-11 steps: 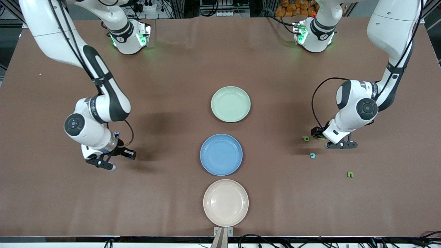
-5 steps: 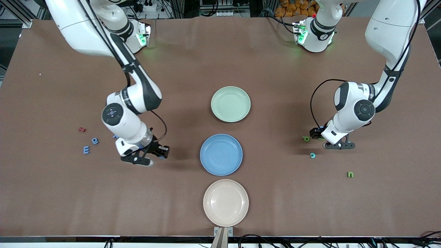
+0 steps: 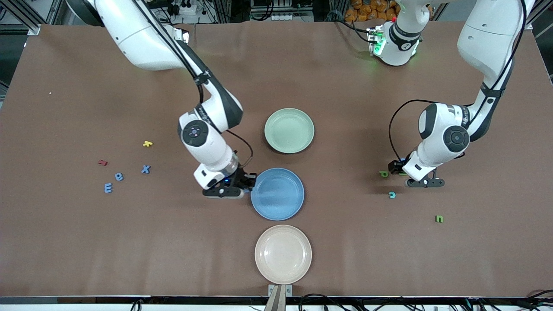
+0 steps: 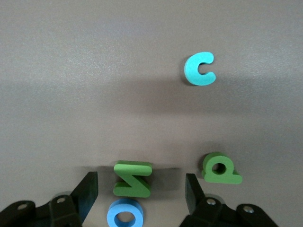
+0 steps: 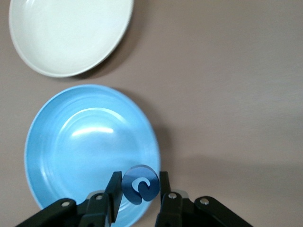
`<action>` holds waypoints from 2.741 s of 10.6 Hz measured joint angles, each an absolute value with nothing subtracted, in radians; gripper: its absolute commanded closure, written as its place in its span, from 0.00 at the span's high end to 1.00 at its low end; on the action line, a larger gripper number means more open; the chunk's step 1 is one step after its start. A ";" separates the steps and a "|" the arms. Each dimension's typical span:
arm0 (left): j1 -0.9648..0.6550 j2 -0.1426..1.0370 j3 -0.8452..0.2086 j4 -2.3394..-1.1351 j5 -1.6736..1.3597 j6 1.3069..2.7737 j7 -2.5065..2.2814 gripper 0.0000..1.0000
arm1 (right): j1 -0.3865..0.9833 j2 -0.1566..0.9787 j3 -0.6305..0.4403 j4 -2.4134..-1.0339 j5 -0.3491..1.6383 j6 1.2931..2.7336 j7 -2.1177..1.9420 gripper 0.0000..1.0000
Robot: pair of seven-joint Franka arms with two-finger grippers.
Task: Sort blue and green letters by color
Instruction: 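Drop the blue c onto the blue plate while the left gripper grasps green Z, then place the green Z on the green plate while the right gripper returns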
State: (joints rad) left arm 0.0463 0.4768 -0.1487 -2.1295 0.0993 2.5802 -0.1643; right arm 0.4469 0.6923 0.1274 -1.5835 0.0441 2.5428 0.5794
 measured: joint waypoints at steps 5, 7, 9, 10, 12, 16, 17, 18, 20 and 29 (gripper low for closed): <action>0.049 0.483 -0.148 -2.130 0.099 2.580 -0.165 0.69 | 0.502 0.772 0.127 -1.553 0.044 2.717 0.593 1.00; 0.049 0.488 -0.148 -2.130 0.099 2.580 -0.165 0.52 | 0.502 0.775 0.126 -1.553 0.045 2.718 0.652 1.00; 0.049 0.490 -0.148 -2.130 0.099 2.581 -0.165 0.00 | 0.502 0.775 0.126 -1.553 0.045 2.715 0.667 1.00; 0.049 0.489 -0.148 -2.129 0.100 2.582 -0.165 0.00 | 0.502 0.775 0.126 -1.551 0.045 2.691 0.667 1.00; 0.050 0.486 -0.148 -2.126 0.108 2.584 -0.165 0.00 | 0.505 0.774 0.123 -1.541 0.045 2.595 0.667 1.00; 0.050 0.471 -0.149 -2.112 0.113 2.592 -0.165 0.00 | 0.482 0.749 0.067 -1.524 0.044 2.481 0.643 1.00; 0.050 0.454 -0.149 -2.110 0.113 2.587 -0.165 0.00 | 0.456 0.738 0.059 -1.524 0.044 2.457 0.614 1.00; 0.049 0.431 -0.152 -2.107 0.113 2.571 -0.165 0.00 | 0.419 0.730 0.052 -1.524 0.044 2.429 0.572 1.00; 0.045 0.385 -0.172 -2.100 0.114 2.520 -0.165 0.00 | 0.327 0.710 0.046 -1.526 0.043 2.366 0.459 1.00; -0.004 0.355 -0.409 -2.076 0.114 2.423 -0.549 0.00 | 0.026 0.622 -0.015 -1.663 -0.117 2.260 0.212 1.00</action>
